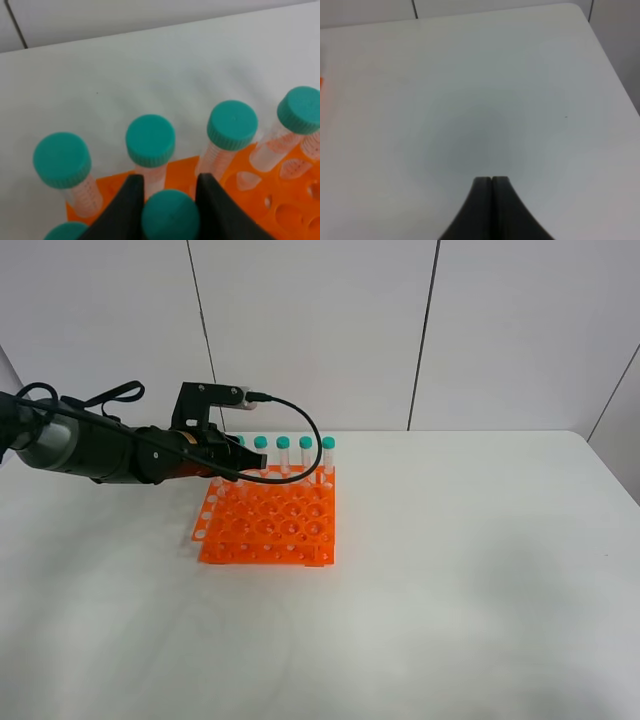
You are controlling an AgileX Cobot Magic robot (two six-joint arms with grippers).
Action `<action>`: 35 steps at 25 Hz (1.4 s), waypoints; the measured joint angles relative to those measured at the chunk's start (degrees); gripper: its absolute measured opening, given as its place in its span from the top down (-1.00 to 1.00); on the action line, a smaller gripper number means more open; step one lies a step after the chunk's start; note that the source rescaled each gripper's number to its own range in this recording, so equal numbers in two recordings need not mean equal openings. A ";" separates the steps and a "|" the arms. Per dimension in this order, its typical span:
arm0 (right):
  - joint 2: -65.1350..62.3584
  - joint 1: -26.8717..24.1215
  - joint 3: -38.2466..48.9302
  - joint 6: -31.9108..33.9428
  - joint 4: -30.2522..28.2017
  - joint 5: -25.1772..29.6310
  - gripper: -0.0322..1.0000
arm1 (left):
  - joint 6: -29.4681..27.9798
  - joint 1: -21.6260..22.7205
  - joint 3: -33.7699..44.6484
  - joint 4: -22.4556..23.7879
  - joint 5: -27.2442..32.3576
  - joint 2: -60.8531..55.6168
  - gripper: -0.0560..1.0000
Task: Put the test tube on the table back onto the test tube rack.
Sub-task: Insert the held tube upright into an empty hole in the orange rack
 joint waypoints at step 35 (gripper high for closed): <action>0.00 0.00 0.00 0.00 0.00 0.00 0.94 | 0.28 -0.65 0.00 0.19 0.16 0.00 0.77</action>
